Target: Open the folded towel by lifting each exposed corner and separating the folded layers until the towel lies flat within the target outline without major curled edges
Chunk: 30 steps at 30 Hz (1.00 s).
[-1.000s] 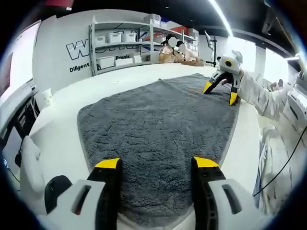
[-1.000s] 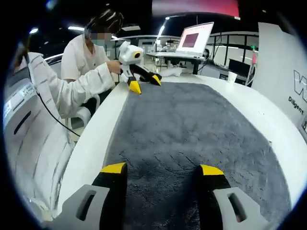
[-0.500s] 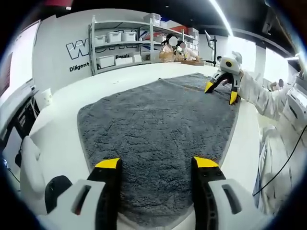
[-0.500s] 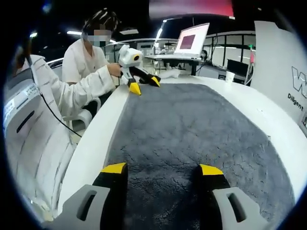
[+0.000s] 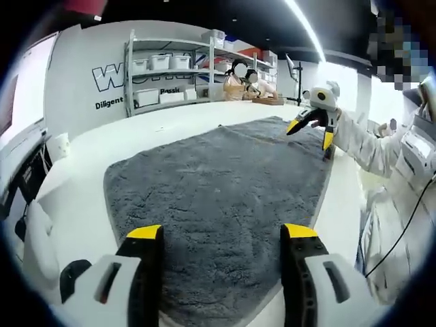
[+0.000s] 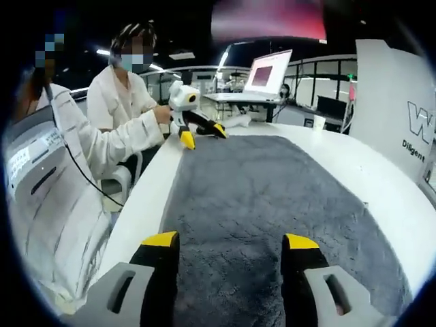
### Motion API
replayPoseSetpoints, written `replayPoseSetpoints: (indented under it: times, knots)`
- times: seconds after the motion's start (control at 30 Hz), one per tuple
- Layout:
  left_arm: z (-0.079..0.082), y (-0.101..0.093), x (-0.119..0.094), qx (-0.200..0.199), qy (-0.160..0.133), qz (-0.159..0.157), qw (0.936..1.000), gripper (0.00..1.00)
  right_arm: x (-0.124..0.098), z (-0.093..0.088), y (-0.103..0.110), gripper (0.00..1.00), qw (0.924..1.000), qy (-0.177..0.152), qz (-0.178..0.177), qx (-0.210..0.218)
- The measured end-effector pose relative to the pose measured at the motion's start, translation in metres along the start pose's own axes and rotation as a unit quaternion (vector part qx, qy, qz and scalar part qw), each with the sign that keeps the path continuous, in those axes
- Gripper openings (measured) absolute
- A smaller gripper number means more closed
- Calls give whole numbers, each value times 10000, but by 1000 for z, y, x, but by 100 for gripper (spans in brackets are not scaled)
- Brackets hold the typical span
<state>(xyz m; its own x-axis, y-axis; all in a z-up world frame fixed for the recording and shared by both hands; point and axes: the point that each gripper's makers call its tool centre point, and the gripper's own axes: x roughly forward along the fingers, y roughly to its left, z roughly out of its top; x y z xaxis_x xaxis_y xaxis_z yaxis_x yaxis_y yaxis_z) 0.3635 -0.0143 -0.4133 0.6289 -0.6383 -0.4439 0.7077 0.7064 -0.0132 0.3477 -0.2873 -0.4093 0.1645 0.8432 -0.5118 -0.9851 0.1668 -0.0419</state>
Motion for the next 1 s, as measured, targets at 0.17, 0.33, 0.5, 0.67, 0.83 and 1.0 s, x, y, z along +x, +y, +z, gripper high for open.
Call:
replayPoseSetpoints:
  times: [0.17, 0.33, 0.5, 0.67, 0.83, 1.0]
  knots:
    - [23, -19, 6, -76, -379, -384, 9985, 85, -16, -10, -2, 63, 9999, 95, -104, 9]
    - [35, -33, 8, 74, -484, -405, 9980, 99, -36, -19, -3, 77, 9993, 90, -351, 42]
    - [45, -34, 9, -262, -668, -305, 9970, 99, -58, -32, -13, 94, 9962, 116, -818, 271]
    - [42, -25, 12, -171, -603, 64, 9980, 99, -80, -48, -20, 97, 9919, 144, -1167, 486]
    - [35, -14, 16, -145, -497, 368, 9980, 99, -115, -64, -30, 99, 9822, 42, -1707, 777]
    - [26, -12, 24, -188, -401, 360, 9984, 99, -145, -73, -38, 99, 9686, -215, -2166, 1202]
